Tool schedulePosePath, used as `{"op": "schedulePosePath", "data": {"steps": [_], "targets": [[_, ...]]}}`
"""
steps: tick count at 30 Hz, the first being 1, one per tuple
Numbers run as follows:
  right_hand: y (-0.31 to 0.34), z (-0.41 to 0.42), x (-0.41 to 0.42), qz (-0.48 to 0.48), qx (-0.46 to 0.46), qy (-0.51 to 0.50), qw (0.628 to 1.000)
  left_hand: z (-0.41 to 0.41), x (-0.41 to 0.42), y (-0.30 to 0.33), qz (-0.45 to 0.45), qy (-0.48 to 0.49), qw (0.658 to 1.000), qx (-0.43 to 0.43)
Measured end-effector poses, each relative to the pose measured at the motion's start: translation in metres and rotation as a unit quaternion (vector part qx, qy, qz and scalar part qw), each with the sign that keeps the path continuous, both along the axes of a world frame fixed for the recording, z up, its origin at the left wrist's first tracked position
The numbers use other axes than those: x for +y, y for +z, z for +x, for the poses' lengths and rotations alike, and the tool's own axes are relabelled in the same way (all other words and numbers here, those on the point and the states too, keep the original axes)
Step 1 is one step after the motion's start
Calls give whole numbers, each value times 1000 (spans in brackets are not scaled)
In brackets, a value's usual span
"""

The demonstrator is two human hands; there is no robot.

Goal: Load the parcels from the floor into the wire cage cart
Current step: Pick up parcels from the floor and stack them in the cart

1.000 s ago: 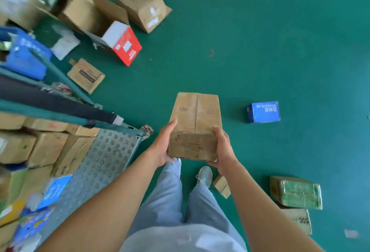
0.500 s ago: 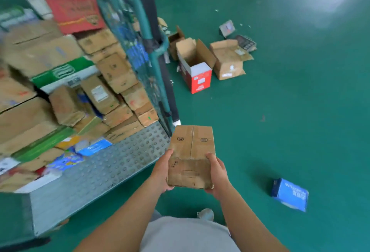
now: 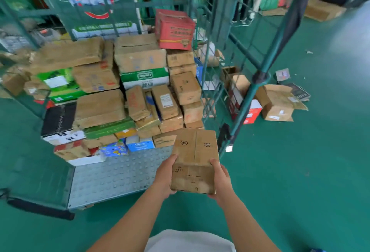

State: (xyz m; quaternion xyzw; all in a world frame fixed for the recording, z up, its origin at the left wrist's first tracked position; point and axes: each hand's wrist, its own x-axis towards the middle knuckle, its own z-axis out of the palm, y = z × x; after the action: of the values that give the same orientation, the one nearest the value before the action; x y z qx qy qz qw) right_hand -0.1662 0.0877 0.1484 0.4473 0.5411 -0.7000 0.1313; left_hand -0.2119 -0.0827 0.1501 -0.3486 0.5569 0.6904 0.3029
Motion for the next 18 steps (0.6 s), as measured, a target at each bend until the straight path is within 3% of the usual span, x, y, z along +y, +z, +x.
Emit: {"op": "schedulePosePath", "data": {"steps": [8,18], "targets": [[6,-53,-149,42,46,72,995,-29,-156,7,9,67,994,82],[20,-103,-239,90,86,132,983,-53,-246,-1,14,132,987,91]]}}
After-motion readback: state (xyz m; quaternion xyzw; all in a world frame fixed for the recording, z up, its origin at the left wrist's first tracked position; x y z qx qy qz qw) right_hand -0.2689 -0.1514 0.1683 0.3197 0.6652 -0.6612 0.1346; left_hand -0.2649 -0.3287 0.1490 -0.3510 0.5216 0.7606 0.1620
